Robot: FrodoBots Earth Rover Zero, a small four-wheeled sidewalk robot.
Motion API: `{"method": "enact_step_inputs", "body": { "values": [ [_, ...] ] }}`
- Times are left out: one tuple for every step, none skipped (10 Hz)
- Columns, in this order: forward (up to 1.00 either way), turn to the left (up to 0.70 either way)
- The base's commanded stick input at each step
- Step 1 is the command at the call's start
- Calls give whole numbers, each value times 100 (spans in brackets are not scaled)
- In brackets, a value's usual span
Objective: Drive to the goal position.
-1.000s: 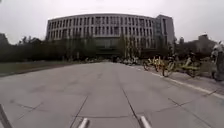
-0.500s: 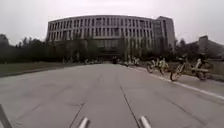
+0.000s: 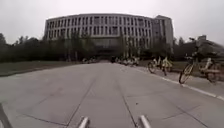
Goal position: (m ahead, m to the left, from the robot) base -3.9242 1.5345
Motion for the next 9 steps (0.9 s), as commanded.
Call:
{"method": "enact_step_inputs", "body": {
  "values": [
    [100, -8],
    [100, 2],
    [100, 2],
    [100, 2],
    [100, 2],
    [100, 2],
    [100, 2],
    [100, 2],
    [100, 2]
  ]
}}
